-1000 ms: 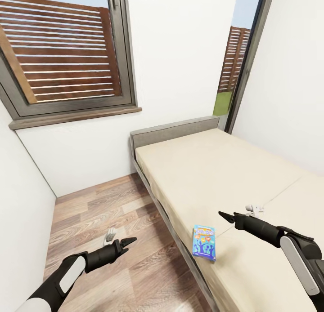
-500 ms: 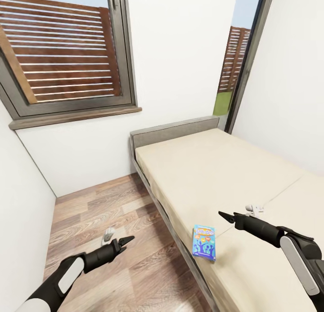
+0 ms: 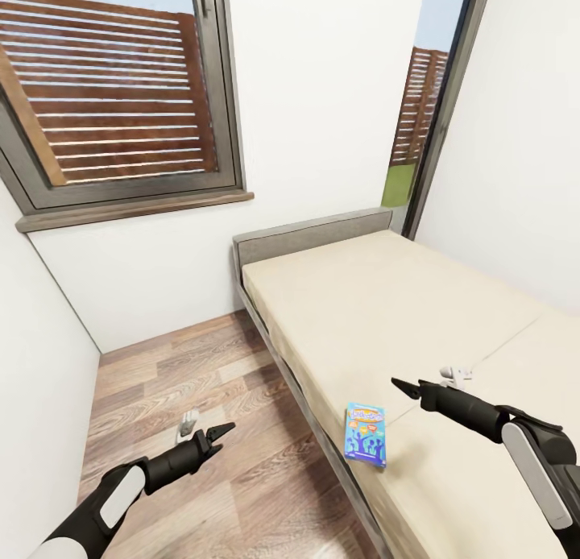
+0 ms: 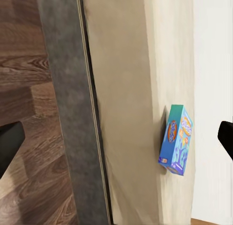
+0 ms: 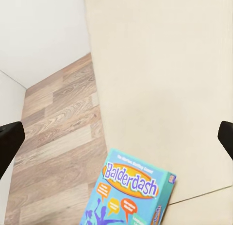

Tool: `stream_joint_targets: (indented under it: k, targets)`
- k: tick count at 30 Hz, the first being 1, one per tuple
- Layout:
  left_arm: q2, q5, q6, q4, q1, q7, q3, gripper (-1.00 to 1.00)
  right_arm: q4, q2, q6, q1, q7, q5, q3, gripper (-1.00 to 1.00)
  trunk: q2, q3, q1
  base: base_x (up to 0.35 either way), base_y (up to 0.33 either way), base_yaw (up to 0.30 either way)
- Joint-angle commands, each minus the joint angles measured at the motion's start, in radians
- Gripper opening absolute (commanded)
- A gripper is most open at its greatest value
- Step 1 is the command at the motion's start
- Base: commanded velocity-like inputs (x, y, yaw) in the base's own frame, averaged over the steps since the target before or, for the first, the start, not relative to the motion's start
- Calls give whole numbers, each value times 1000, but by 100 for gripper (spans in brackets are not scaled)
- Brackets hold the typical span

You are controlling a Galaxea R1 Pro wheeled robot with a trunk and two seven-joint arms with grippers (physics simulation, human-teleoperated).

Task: Put all the toys in the child's room - the three board games (two on the bed and one on the table), the two jigsaw puzzles on the table, and the tennis ball on the table - inside the toy box on the table in the child's room.

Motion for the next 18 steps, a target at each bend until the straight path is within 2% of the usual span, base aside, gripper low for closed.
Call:
stream_joint_targets:
  k: [1,6,7,9,10,13,18]
  targets:
    - [1,10,9,2,-1,-9,-4,100,-2,0,7,-1,2,-4,-2,100,0,-1,0,0,0,0]
    - [-1,9,22,13,-1,-29,-3,100,-5,-2,7,-1,2,-4,-30,100,0,-1,0,0,0,0]
    - [-2,9,38,22,-1,-37,-2,100,-7,-3,8,-1,4,-5,-76,100,0,-1,0,0,0,0]
    - [-2,9,57,29,-1,-42,-2,100,-10,-4,18,-1,11,-6,-127,100,0,-1,0,0,0,0]
    - [-2,9,57,29,-1,-42,-2,100,-10,-4,18,-1,11,-6,-127,100,0,-1,0,0,0,0]
    - [-2,9,73,34,-1,-47,-2,100,-12,-4,64,-1,36,-6,-175,100,0,-1,0,0,0,0]
    - [-3,9,82,37,-1,-49,-2,100,-14,-4,109,-1,65,-5,-200,100,0,-1,0,0,0,0]
